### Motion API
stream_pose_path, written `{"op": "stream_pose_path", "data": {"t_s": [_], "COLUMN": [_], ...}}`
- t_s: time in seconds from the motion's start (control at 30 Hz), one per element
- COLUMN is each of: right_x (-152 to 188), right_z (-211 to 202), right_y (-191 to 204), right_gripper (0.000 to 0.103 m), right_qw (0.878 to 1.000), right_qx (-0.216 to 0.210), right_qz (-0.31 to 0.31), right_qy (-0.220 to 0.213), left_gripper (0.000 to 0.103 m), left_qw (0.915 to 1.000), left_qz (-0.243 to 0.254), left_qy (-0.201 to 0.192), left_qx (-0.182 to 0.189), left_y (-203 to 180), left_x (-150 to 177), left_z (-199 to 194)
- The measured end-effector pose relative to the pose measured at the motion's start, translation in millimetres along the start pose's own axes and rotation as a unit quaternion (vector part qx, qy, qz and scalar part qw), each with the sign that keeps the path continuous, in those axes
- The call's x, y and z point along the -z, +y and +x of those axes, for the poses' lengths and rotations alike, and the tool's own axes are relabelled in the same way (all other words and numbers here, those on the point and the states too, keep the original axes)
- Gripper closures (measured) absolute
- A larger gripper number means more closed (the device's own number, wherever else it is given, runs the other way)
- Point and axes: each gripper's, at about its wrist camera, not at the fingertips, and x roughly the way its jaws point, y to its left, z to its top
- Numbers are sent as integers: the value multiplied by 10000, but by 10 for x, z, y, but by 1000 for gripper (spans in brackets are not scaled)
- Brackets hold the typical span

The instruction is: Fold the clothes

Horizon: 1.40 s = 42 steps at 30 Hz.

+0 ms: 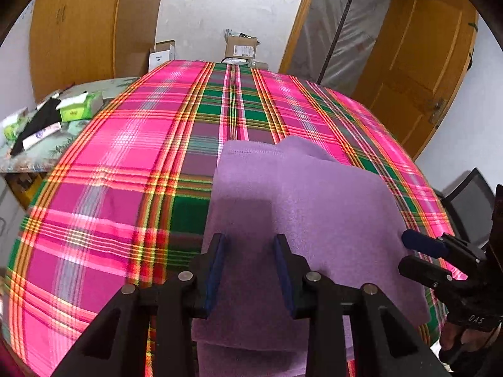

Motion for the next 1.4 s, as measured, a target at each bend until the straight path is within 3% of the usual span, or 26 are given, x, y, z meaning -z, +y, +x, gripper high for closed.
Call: {"op": "stream_pose_path", "data": {"t_s": [0.23,0.37,0.57,0.73,0.93,1.17,1.4], "right_x": [31,4,-24,42,187,225,270], "right_z": [30,-18,-235,-304,-175,-62,30], "right_y": [-13,-32,-253,-579,-849,-758,-766], "right_gripper": [57,57,56,55,55,51,49], "right_qw": [10000,10000,9982,9900,9675,9656,9614], "right_qx": [-27,-46,-117,-433,-984,-1225,-1271], "right_qz": [3,63,488,1286,2328,2279,2414], "right_qy": [12,-23,-318,-374,25,245,364], "left_gripper": [70,71,71,68,67,61,61], "left_qw": [9979,9983,9977,9994,9992,9982,9973], "left_qz": [581,538,470,219,36,-179,-316], "left_qy": [-172,-131,-488,-255,46,248,335], "left_qx": [-222,-152,-63,125,386,512,564], "left_y": [-125,-96,93,261,275,346,323], "left_x": [69,16,-74,14,135,192,196], "left_z": [14,-52,-316,-287,-193,-168,-107]}}
